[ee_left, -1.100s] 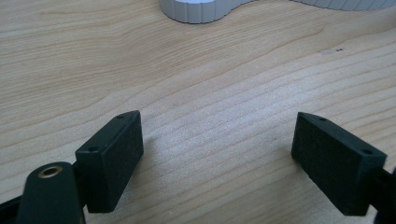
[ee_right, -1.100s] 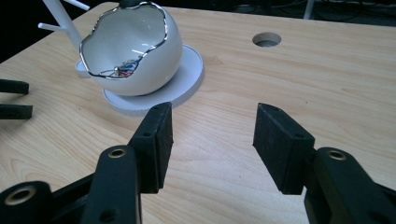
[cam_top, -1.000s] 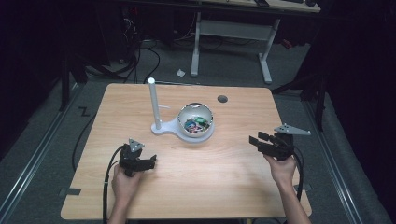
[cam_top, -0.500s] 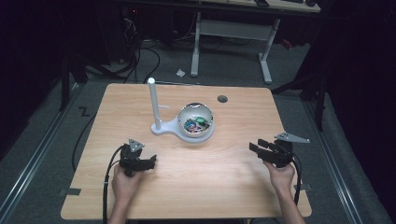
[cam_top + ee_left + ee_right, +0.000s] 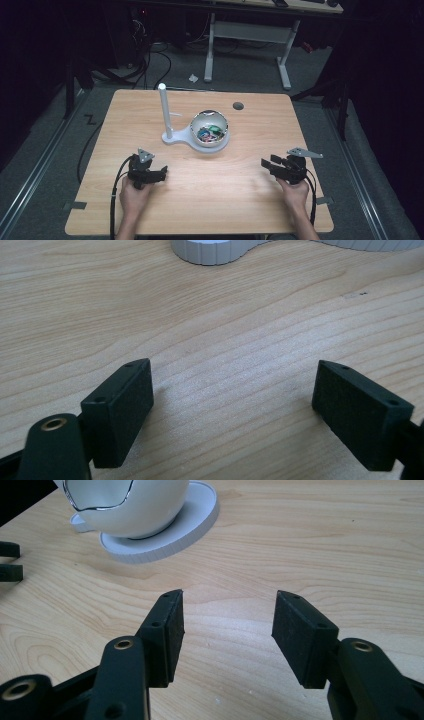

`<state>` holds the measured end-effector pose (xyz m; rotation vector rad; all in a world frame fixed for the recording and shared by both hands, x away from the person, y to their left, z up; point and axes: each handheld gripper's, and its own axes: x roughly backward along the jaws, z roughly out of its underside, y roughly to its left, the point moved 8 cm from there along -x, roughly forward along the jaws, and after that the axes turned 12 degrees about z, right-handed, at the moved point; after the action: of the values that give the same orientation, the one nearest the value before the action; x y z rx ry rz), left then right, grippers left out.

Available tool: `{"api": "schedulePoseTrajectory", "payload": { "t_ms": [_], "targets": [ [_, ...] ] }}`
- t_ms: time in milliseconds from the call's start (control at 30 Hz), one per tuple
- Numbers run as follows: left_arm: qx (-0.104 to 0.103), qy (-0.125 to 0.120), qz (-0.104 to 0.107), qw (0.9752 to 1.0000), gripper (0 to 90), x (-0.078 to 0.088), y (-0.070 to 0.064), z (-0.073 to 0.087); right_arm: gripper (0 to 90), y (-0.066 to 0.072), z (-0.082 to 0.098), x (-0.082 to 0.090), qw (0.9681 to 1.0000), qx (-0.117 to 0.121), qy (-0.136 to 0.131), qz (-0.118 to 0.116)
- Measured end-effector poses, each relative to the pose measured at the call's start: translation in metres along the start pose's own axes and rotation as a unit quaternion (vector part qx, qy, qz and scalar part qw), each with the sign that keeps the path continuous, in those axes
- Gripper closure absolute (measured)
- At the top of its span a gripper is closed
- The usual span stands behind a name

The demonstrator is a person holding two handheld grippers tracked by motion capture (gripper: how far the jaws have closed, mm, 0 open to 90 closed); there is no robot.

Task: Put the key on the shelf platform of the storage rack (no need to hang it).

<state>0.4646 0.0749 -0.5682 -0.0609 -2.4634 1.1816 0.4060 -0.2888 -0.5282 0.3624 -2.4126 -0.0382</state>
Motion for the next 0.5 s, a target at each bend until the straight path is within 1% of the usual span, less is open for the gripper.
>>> {"api": "schedulePoseTrajectory", "payload": {
  "t_ms": [67,267,400,500],
  "targets": [
    [0.002,0.0,-0.001,1.0,17.1,0.0,0.0,0.0,46.1,0.0,0.003,-0.002,1.0,-0.003,0.003,0.001],
    [0.0,0.0,0.0,1.0,17.1,0.0,0.0,0.0,45.9,-0.001,0.009,-0.005,0.9999,-0.009,0.008,0.003],
    [0.001,0.0,-0.001,1.0,17.1,0.0,0.0,0.0,46.0,-0.001,0.014,-0.008,1.0,-0.006,0.005,0.002],
    [0.001,0.0,-0.001,1.0,17.1,0.0,0.0,0.0,46.1,0.0,0.021,-0.012,0.9998,-0.008,0.015,0.005]
  ]
}}
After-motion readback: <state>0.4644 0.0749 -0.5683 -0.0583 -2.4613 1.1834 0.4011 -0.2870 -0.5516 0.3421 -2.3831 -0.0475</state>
